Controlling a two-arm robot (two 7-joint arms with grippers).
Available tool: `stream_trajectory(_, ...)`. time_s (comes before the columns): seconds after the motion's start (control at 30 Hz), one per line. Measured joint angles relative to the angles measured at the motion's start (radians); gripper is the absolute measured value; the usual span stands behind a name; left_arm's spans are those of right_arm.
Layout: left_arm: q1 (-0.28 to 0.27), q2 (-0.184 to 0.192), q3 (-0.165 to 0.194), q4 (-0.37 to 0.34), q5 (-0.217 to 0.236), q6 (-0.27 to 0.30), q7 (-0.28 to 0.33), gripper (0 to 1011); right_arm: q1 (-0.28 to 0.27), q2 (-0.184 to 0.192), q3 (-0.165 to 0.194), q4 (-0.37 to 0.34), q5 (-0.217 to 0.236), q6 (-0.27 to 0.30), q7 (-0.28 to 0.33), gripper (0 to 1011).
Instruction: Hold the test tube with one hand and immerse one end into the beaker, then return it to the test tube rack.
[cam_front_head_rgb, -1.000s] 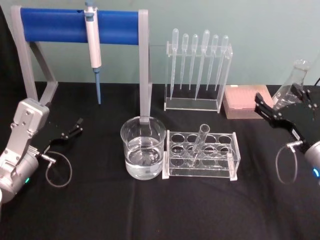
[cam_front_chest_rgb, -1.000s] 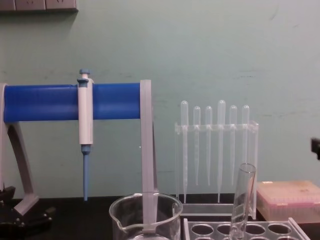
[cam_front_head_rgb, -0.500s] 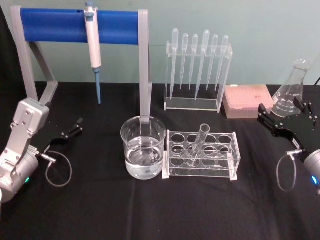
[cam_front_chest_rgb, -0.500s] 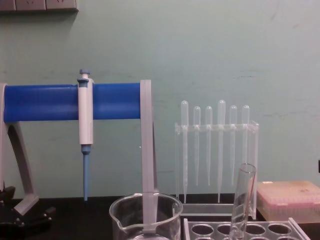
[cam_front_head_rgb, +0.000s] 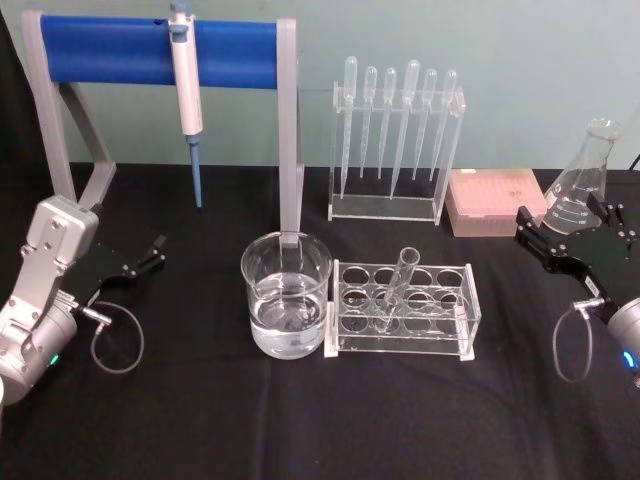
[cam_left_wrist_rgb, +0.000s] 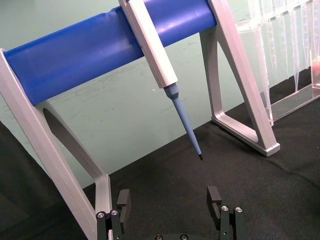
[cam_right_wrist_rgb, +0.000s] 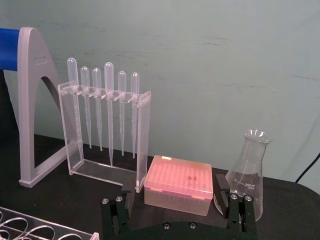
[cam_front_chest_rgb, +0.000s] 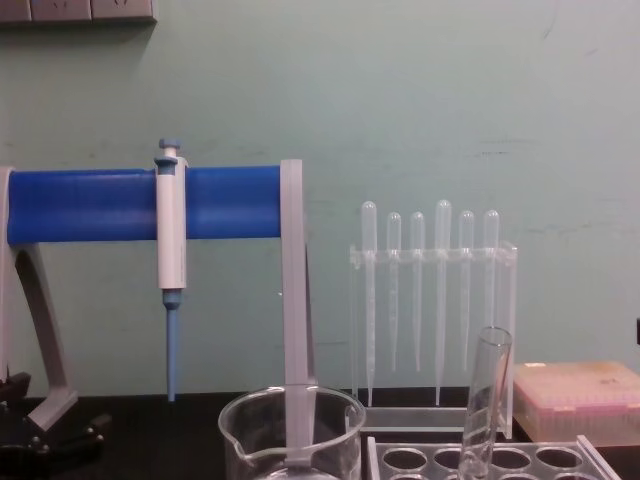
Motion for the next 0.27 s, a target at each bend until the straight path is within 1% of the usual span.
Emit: stream_trajectory(0.27, 0.000, 0.000, 0.000, 0.000, 0.000, 0.000, 0.000, 1000, 0.000, 0.001, 0.000, -0.001, 0.000, 0.000, -0.001, 1003)
